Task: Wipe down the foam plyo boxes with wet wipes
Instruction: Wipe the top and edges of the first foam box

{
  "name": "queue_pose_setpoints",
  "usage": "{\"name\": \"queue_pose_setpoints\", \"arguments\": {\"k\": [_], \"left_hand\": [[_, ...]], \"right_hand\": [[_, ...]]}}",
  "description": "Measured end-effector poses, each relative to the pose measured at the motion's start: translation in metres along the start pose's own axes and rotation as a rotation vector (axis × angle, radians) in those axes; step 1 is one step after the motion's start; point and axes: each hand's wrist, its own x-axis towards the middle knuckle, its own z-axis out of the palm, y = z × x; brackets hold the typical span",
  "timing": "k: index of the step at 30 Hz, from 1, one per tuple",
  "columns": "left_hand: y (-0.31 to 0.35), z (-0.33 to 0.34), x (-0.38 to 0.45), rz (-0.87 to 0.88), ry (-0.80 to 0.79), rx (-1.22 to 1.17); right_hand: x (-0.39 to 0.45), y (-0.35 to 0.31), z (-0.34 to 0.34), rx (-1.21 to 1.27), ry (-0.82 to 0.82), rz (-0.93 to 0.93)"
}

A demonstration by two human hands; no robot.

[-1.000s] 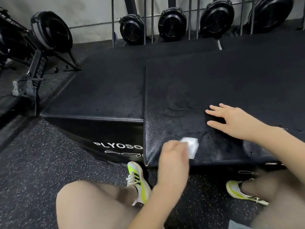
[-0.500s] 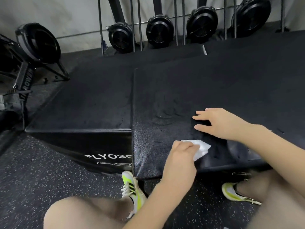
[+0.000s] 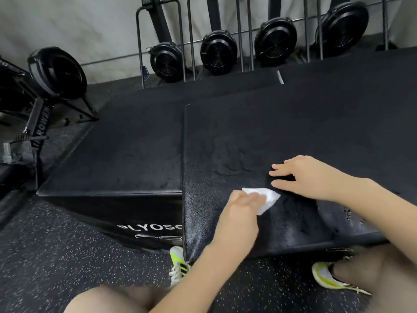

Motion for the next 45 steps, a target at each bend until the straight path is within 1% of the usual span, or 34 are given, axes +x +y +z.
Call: {"name": "queue_pose_setpoints", "arguments": {"k": [2, 4, 6, 8, 9, 12, 14, 15, 17, 19, 21, 22, 23, 24, 25, 27, 29, 31, 32, 33, 35, 36, 37, 38, 39, 40, 42, 43, 44, 45], "left_hand": [[-0.028, -0.012, 0.009, -0.097, 0.044, -0.079], [-0.048, -0.033, 0.026, -0.246, 0.064, -0.198], [-0.05, -0.042, 0.04, -0.325, 0.079, -0.128], [-0.036, -0.037, 0.048, -0.263, 0.091, -0.031], [-0.028, -0.029, 0.049, -0.214, 0.069, -0.015], [-0.009, -0.006, 0.04, -0.013, -0.002, 0.033], [-0.02, -0.002, 0.04, 0.046, -0.004, 0.016], [-0.032, -0.001, 0.043, 0.033, 0.017, 0.003], [-0.054, -0.008, 0.053, -0.059, 0.002, 0.0], [-0.073, -0.015, 0.066, -0.187, 0.003, 0.003], [-0.078, -0.022, 0.077, -0.354, 0.011, -0.042], [-0.075, -0.023, 0.081, -0.388, 0.005, -0.026], [-0.071, -0.021, 0.083, -0.341, 0.022, 0.022], [-0.064, -0.018, 0.083, -0.245, 0.025, 0.048], [-0.06, -0.012, 0.079, -0.115, -0.005, 0.063], [-0.058, -0.006, 0.069, 0.082, -0.09, 0.042], [-0.07, -0.012, 0.07, 0.162, -0.092, -0.023], [-0.094, -0.015, 0.079, 0.098, -0.074, 0.011], [-0.105, -0.019, 0.086, 0.002, -0.09, 0.003], [-0.116, -0.023, 0.094, -0.04, -0.091, -0.008], [-0.131, -0.028, 0.111, -0.242, -0.068, -0.075], [-0.131, -0.027, 0.12, -0.315, -0.074, -0.09], [-0.125, -0.026, 0.124, -0.372, -0.073, -0.045], [-0.114, -0.026, 0.126, -0.373, -0.049, -0.012], [-0.1, -0.022, 0.124, -0.332, -0.051, 0.008], [-0.087, -0.016, 0.119, -0.237, -0.071, -0.014], [-0.069, -0.006, 0.108, 0.039, -0.117, -0.035], [-0.071, -0.003, 0.106, 0.139, -0.144, -0.031], [-0.075, -0.005, 0.109, 0.178, -0.164, -0.016], [-0.083, -0.008, 0.114, 0.164, -0.161, 0.029]], "right_hand": [[0.002, 0.0, -0.007, 0.024, 0.025, 0.002], [0.01, 0.004, -0.011, -0.004, 0.07, 0.012], [0.023, 0.008, -0.013, -0.053, 0.087, 0.011], [0.038, 0.01, -0.016, -0.052, 0.059, 0.016], [0.045, 0.009, -0.018, -0.038, 0.037, 0.016], [0.063, 0.003, -0.019, 0.011, 0.002, -0.016], [0.07, 0.0, -0.016, 0.04, -0.024, -0.019], [0.073, -0.001, -0.015, 0.036, -0.054, -0.013], [0.076, 0.001, -0.01, 0.01, -0.106, -0.003], [0.078, 0.003, -0.009, 0.012, -0.115, 0.004], [0.078, 0.004, -0.009, 0.016, -0.12, 0.01], [0.079, 0.003, -0.009, 0.01, -0.126, 0.014], [0.08, 0.002, -0.009, 0.003, -0.131, 0.018], [0.081, 0.001, -0.01, -0.002, -0.136, 0.024], [0.082, 0.0, -0.01, -0.008, -0.14, 0.025], [0.082, 0.0, -0.011, -0.024, -0.147, 0.022], [0.082, -0.002, -0.012, -0.025, -0.162, 0.025], [0.082, -0.003, -0.014, -0.036, -0.177, 0.031], [0.083, -0.004, -0.015, -0.047, -0.182, 0.032], [0.083, -0.005, -0.016, -0.057, -0.188, 0.033], [0.084, -0.006, -0.018, -0.064, -0.198, 0.037], [0.084, -0.007, -0.018, -0.065, -0.204, 0.039], [0.084, -0.007, -0.018, -0.066, -0.209, 0.04], [0.085, -0.007, -0.018, -0.064, -0.215, 0.04], [0.085, -0.007, -0.018, -0.064, -0.218, 0.041], [0.085, -0.007, -0.018, -0.068, -0.22, 0.039], [0.086, -0.007, -0.018, -0.088, -0.221, 0.033], [0.086, -0.007, -0.018, -0.096, -0.222, 0.031], [0.086, -0.007, -0.019, -0.104, -0.225, 0.029], [0.086, -0.008, -0.019, -0.11, -0.23, 0.029]]}}
